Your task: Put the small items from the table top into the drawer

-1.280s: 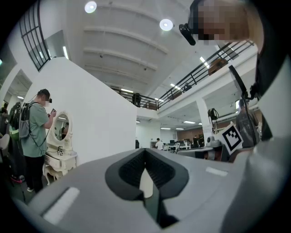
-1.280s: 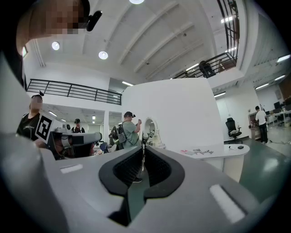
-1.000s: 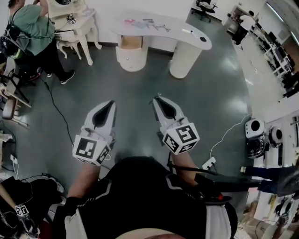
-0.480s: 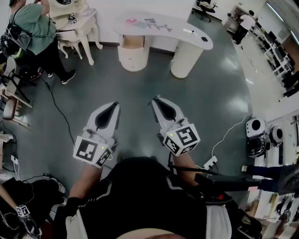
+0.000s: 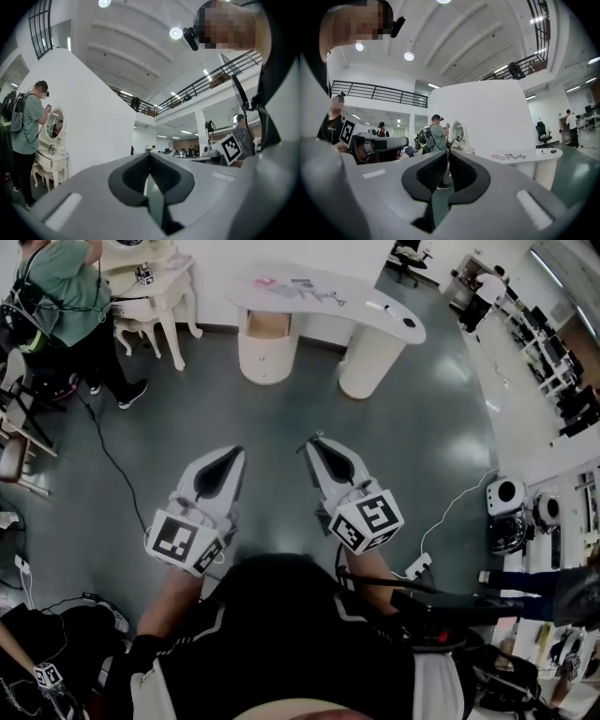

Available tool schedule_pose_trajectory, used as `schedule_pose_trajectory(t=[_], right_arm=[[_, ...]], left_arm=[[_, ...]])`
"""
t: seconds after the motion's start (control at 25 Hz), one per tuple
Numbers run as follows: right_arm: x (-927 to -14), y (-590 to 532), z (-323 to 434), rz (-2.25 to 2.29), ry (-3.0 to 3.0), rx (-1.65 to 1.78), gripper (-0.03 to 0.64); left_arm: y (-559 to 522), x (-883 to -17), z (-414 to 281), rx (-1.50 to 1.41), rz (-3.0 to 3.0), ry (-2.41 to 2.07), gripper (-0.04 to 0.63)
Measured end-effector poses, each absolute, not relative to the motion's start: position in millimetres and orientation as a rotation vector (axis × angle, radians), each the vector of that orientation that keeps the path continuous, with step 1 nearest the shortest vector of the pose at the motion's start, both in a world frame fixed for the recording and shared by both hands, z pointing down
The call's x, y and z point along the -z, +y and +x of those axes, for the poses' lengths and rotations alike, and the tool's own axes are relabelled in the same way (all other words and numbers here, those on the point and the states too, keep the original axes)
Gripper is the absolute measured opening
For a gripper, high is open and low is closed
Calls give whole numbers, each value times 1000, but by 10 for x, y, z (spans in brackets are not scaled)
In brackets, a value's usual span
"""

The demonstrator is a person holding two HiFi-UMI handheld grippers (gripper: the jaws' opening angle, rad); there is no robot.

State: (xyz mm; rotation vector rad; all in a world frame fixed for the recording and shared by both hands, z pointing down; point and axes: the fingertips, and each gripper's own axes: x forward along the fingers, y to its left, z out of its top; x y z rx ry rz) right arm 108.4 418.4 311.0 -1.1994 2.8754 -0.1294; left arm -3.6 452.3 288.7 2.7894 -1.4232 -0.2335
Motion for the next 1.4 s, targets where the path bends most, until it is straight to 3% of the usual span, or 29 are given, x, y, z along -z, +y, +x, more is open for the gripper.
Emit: schedule_pose_trajectory(t=[0.84,1.4], right_arm=[[-3116,4231,812,-1325,2825,101,20],[-3202,3238,1127,-1314,2779,185,20]], left_arm=[[4399,-3004,-448,192,2778,-1381,0],[3542,-3015,-269,107,2746,-1440,0]])
